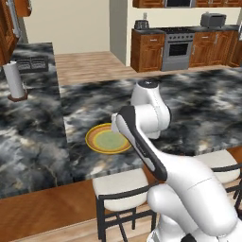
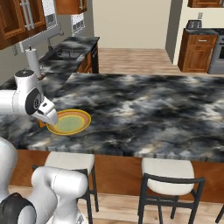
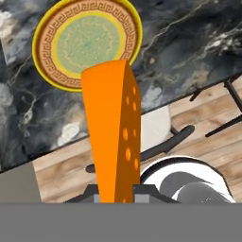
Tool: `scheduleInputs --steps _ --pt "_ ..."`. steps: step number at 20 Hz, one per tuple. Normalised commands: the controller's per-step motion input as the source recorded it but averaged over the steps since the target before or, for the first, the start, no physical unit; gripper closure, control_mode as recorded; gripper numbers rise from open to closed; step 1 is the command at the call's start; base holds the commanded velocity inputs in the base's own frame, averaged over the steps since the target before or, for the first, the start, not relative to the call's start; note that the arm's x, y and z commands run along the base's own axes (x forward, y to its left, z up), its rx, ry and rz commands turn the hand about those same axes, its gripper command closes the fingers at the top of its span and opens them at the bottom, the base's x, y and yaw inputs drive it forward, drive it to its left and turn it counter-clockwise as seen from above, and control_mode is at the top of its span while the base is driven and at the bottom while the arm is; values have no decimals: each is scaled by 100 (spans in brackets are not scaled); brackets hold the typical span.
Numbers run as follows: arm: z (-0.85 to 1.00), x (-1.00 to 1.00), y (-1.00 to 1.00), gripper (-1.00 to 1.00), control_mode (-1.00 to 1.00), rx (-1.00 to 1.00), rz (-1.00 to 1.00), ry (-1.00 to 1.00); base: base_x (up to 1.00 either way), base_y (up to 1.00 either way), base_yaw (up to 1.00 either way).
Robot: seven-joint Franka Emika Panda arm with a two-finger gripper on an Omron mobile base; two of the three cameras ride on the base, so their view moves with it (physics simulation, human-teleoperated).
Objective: Take the cheese, steak, and cucumber from the fridge and place them on the plate on the dining counter to create an appetizer plate.
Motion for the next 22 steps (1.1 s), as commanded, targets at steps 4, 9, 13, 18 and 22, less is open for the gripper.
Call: scheduleInputs --steps 4,9,13,18,22 --pt "-36 50 5 100 -100 4 0 12 0 0 0" --pt "-33 59 19 100 -100 3 0 9 0 0 0" --pt "-27 58 30 100 -100 1 0 5 0 0 0" --pt "-20 53 39 100 -100 0 0 0 0 0 0" --pt "-16 43 44 100 -100 0 0 0 0 0 0"
